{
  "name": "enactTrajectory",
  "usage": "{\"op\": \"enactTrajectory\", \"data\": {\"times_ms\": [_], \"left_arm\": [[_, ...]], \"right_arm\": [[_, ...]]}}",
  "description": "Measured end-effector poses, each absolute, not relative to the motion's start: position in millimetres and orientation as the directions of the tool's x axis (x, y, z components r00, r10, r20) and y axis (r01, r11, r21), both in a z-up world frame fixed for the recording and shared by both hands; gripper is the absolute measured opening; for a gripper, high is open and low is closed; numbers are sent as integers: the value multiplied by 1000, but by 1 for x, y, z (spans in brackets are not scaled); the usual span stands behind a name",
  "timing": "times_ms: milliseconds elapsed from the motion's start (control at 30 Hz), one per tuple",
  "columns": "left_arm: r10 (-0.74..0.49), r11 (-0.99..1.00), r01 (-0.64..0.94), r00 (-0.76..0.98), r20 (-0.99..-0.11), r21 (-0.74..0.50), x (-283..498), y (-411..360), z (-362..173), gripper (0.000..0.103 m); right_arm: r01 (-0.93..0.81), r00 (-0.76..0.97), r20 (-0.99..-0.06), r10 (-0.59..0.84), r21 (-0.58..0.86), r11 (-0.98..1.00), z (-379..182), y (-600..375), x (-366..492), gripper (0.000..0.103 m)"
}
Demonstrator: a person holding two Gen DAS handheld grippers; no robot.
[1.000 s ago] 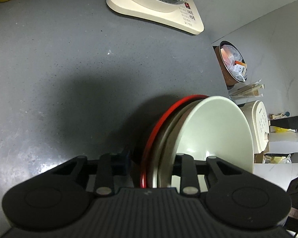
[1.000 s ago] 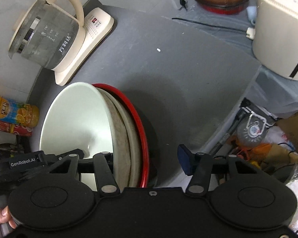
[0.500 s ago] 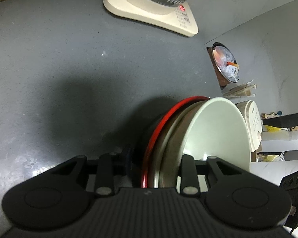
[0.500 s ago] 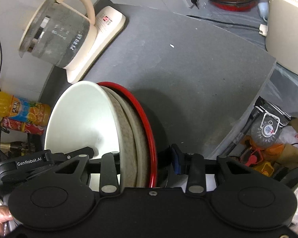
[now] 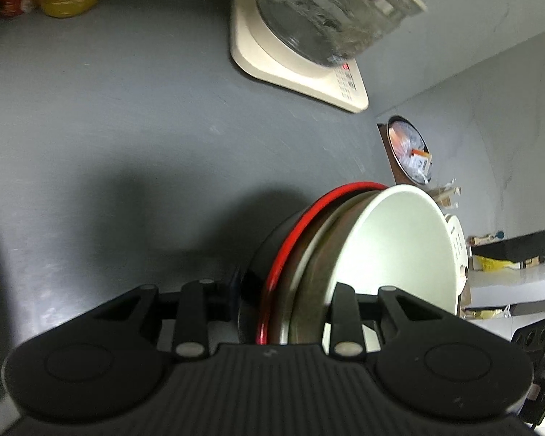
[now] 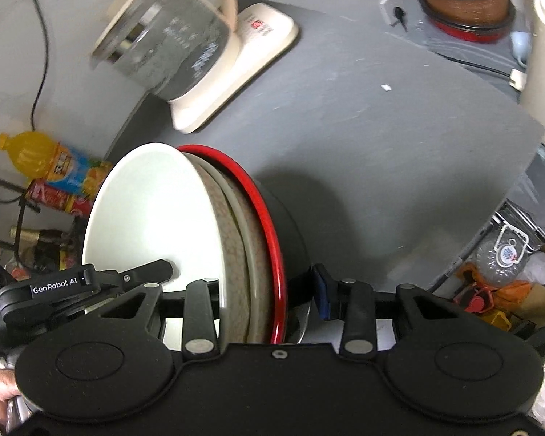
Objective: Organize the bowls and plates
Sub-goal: 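Lift the nested bowls with both tools and carry them toward the plate stack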
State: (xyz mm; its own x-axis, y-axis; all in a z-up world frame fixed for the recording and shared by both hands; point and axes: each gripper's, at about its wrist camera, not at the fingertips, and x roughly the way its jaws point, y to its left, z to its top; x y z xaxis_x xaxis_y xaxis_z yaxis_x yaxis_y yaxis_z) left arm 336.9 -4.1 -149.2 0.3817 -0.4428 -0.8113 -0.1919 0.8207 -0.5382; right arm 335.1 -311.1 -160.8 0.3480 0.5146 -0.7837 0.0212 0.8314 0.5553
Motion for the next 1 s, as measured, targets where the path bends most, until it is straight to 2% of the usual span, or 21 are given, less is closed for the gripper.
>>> {"op": "enactTrajectory", "data": {"times_ms": [1000], "left_arm": [[-279, 724, -380, 602, -748, -575, 215, 148, -105, 30]], "right_arm": [[-315, 246, -727, 641, 566, 762, -113, -158, 303, 37]]}}
